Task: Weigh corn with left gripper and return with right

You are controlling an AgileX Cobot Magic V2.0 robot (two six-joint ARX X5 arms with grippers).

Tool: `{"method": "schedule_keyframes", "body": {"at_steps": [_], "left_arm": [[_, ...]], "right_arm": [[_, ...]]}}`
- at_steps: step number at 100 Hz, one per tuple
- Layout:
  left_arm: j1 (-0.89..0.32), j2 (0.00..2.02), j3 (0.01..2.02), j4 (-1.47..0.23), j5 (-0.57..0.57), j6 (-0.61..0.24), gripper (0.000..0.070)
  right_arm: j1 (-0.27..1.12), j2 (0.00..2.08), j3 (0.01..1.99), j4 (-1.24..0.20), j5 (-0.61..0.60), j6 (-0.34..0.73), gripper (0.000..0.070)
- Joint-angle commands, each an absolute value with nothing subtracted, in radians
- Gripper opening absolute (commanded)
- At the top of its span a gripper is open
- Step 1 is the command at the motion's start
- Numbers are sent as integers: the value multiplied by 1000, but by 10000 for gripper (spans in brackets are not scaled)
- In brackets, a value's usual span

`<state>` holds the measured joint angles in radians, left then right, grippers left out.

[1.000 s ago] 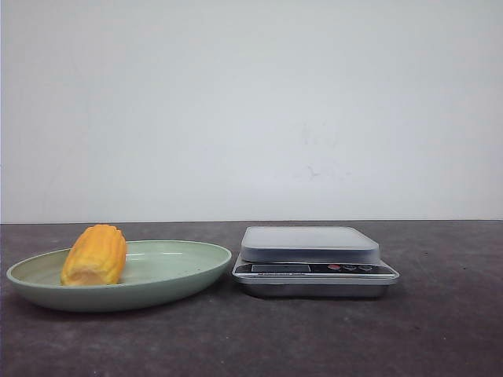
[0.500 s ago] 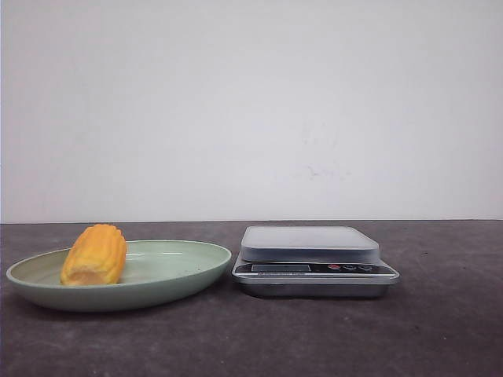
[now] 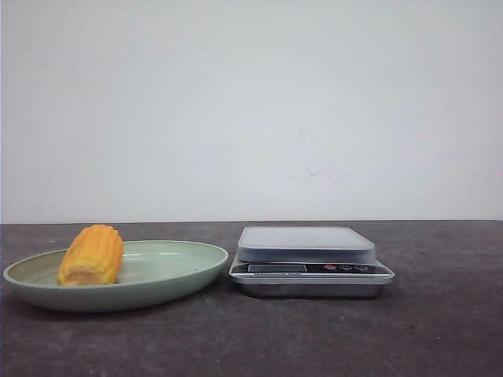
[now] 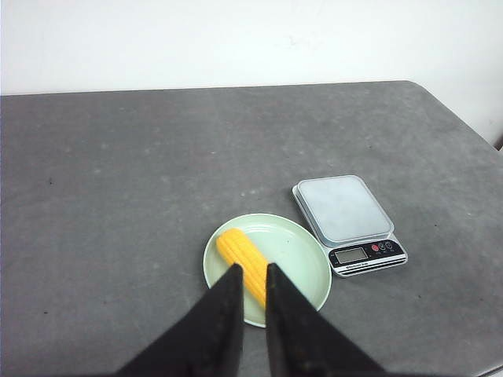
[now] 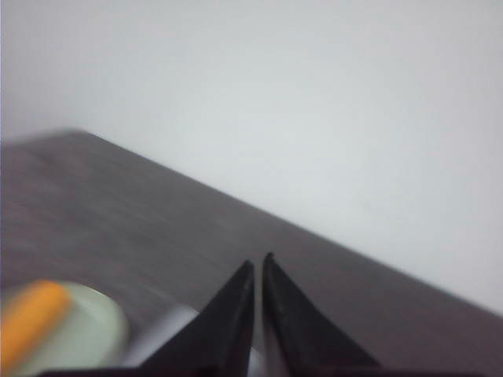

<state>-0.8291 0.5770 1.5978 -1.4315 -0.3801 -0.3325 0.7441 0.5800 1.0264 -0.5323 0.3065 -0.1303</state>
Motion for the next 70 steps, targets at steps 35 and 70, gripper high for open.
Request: {"method": "schedule_keyframes", "body": {"at_steps": [35,70], "left_arm": [[-838,580,1622,-1485,-385,-327,16],[-838,580,1622,-1485,-385,-327,16]], "right_arm": [[233,297,371,27,181,-111,12],[77,1,14,-46,35,28,12]]}}
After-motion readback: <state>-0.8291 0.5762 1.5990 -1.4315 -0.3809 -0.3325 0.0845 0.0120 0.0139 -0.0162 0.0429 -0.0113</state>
